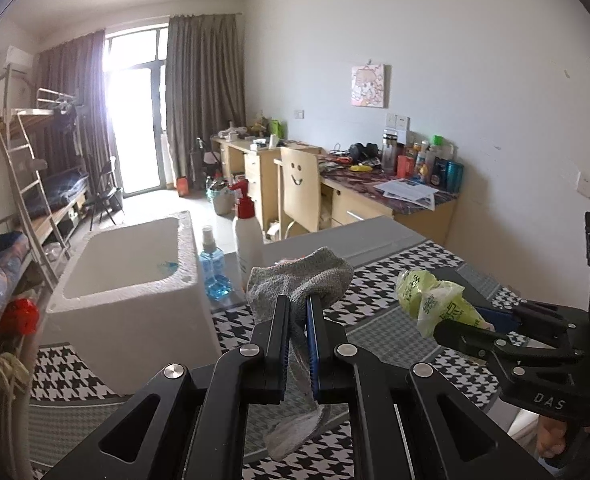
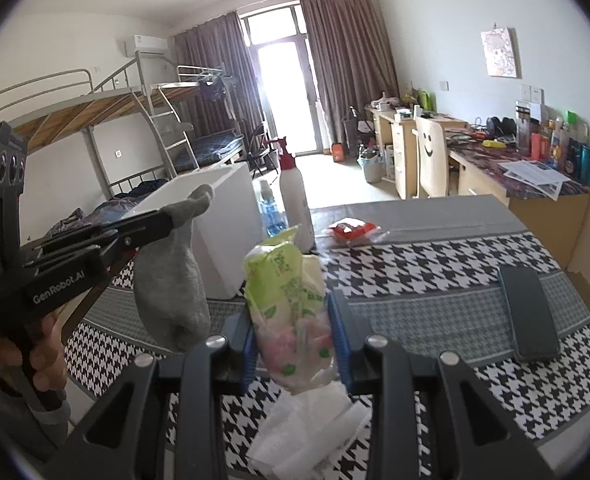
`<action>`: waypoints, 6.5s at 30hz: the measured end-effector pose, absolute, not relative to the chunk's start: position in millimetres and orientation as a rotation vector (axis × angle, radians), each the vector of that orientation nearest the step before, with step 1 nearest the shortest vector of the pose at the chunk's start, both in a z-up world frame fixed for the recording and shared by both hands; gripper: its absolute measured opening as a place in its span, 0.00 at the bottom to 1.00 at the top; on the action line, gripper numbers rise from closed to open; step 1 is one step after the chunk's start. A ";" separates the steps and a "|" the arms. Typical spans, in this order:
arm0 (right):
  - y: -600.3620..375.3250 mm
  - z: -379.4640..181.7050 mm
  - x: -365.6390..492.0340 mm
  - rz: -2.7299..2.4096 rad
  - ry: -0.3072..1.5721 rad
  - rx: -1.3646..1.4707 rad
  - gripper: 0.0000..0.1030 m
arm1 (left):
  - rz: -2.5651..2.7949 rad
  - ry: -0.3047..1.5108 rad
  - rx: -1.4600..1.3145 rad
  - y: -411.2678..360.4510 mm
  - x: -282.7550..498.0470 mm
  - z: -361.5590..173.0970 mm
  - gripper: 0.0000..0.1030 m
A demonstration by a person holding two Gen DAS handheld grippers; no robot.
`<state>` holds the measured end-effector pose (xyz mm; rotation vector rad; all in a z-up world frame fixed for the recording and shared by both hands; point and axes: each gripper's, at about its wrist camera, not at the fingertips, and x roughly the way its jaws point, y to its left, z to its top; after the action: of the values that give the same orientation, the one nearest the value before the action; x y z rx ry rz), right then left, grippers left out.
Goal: Organize soft objects
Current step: 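Carry the sock and packet with both tools to the white foam box, then open the left tool to drop the grey sock into the foam box, then lower the tissue packet into the foam box and open the right tool, then withdraw both tools from the foam box back toward the table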
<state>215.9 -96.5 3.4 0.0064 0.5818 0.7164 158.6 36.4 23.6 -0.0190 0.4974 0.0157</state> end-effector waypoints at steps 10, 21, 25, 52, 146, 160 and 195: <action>-71.7 25.9 225.8 0.744 0.566 -0.012 0.36 | 0.046 0.469 -0.023 51.0 174.4 43.5 0.08; -45.7 48.0 242.6 0.755 0.545 -0.027 0.36 | 0.088 0.452 -0.027 69.2 189.8 56.0 0.08; -36.6 55.2 248.6 0.762 0.542 -0.040 0.36 | 0.109 0.439 -0.027 78.1 197.0 65.0 0.08; 13.9 81.8 277.3 0.818 0.509 -0.088 0.36 | 0.236 0.392 -0.022 122.9 233.0 98.8 0.08; 141.7 33.1 299.2 0.963 0.718 -0.216 0.62 | 0.506 0.506 -0.162 229.3 157.9 18.3 0.99; 106.8 63.8 274.5 0.943 0.612 -0.176 0.84 | 0.486 0.465 -0.149 208.0 140.0 35.2 0.99; 7.5 79.6 200.9 0.909 0.485 -0.114 0.85 | 0.367 0.385 -0.098 125.8 86.0 54.9 0.99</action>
<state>200.9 7.5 79.6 -0.1135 0.4851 0.9090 86.0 125.8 54.9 -0.0976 0.3849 0.3673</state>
